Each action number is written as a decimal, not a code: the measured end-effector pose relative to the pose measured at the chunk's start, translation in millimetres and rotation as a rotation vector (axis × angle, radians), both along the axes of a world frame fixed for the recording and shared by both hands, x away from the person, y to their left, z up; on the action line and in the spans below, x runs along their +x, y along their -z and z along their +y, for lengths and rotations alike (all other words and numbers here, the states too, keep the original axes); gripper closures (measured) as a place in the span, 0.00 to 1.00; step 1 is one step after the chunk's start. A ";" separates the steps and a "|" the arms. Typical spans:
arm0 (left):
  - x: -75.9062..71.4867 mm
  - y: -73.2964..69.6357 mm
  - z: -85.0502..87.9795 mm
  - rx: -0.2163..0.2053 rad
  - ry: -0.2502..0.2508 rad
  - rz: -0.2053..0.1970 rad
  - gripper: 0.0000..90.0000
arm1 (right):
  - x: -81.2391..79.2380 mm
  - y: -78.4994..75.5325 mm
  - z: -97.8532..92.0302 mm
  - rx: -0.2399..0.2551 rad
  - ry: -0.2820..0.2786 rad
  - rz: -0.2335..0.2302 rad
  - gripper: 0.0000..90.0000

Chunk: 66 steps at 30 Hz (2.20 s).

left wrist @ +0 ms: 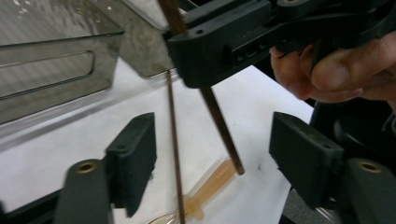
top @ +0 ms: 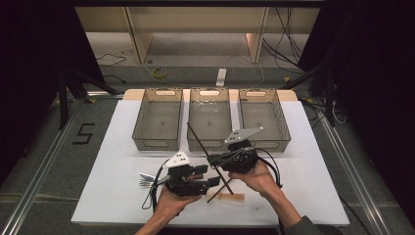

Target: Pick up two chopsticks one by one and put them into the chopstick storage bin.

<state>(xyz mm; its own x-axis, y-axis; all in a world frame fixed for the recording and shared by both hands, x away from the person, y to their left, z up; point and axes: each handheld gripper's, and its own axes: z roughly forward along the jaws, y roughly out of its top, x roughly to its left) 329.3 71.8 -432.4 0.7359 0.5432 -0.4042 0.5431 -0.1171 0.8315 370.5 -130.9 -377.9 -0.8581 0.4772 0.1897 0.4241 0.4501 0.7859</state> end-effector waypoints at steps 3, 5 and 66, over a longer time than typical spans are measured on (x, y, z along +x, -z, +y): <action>1.5 1.5 -2.9 -0.008 0.009 0.011 0.46 | -1.3 -0.2 1.0 0.009 -0.008 0.002 0.95; 2.8 2.3 -2.9 -0.033 0.015 0.022 0.54 | -2.4 0.3 2.4 0.007 -0.011 0.001 0.95; 82.0 -65.1 121.3 0.265 -0.202 0.185 0.93 | -34.8 38.6 -76.2 -0.106 0.066 -0.039 0.31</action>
<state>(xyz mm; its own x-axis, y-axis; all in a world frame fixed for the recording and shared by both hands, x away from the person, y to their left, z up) 411.3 193.1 -367.2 0.5310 0.7732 -0.3467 0.7155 -0.1899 0.6723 335.7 -207.1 -416.5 -0.8297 0.5488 0.1023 0.4256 0.5033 0.7520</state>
